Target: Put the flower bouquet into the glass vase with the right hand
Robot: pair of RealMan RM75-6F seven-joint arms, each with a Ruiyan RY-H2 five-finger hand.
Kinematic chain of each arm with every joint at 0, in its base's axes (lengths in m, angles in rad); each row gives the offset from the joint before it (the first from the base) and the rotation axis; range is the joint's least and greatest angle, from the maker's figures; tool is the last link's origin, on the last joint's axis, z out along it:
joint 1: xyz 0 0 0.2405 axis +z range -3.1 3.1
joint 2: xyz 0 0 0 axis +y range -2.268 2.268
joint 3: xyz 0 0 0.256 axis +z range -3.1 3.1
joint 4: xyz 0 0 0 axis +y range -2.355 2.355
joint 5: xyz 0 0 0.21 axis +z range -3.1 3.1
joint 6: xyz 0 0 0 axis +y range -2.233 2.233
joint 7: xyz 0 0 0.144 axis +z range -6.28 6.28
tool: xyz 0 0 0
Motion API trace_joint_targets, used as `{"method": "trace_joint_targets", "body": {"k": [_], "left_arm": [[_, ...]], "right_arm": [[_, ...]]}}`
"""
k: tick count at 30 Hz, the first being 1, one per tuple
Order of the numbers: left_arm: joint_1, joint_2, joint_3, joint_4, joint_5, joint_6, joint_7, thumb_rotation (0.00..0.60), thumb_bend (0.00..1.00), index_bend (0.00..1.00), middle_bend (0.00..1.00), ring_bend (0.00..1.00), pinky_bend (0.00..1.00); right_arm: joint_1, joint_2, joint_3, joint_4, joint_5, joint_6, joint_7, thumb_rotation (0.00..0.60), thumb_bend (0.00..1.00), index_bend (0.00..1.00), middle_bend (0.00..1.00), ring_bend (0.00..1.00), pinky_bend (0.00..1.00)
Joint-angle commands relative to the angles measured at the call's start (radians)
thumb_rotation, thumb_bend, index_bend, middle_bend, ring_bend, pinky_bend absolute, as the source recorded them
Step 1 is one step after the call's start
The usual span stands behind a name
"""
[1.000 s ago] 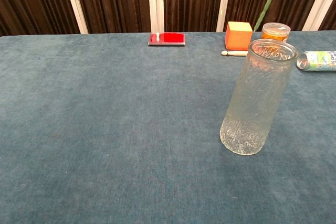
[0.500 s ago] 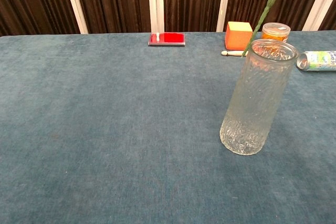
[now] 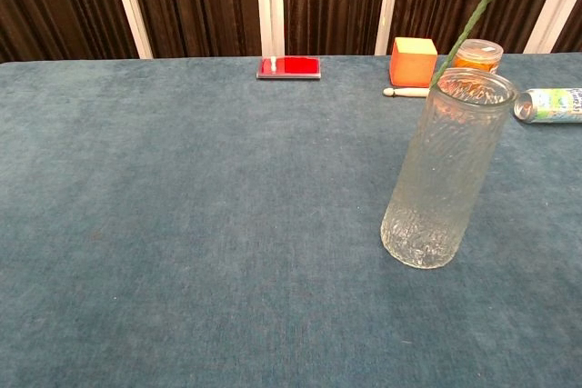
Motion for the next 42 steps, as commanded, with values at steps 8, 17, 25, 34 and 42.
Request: {"method": "trace_joint_targets", "body": {"k": [8,17,25,34,42], "left_arm": [[0.000,-0.002,0.000,-0.001,0.002,0.000,0.006,0.600,0.35,0.14,0.00,0.00,0.06],[0.000,-0.002,-0.001,-0.001,-0.001,0.000,0.006,0.600,0.35,0.14,0.00,0.00,0.06],[0.001,-0.002,0.001,-0.003,-0.001,0.000,0.009,0.600,0.35,0.14,0.00,0.00,0.06],[0.000,-0.003,0.002,-0.004,-0.002,-0.005,0.016,0.600,0.35,0.14,0.00,0.00,0.06],[0.002,-0.002,0.002,-0.006,-0.004,-0.003,0.018,0.600,0.35,0.14,0.00,0.00,0.06]], "right_arm": [[-0.018,0.030,0.004,-0.005,-0.009,-0.001,0.026,0.600,0.66,0.56,0.57,0.59,0.24],[-0.016,0.029,-0.005,0.014,-0.016,-0.007,0.036,0.600,0.66,0.56,0.57,0.59,0.24],[-0.008,0.001,-0.036,0.050,-0.052,-0.004,0.024,0.600,0.66,0.56,0.57,0.58,0.24],[-0.019,-0.010,-0.089,0.081,-0.152,-0.009,0.061,0.600,0.66,0.56,0.57,0.56,0.24],[0.001,-0.037,-0.147,0.119,-0.217,-0.047,0.077,0.600,0.58,0.56,0.56,0.51,0.24]]}}
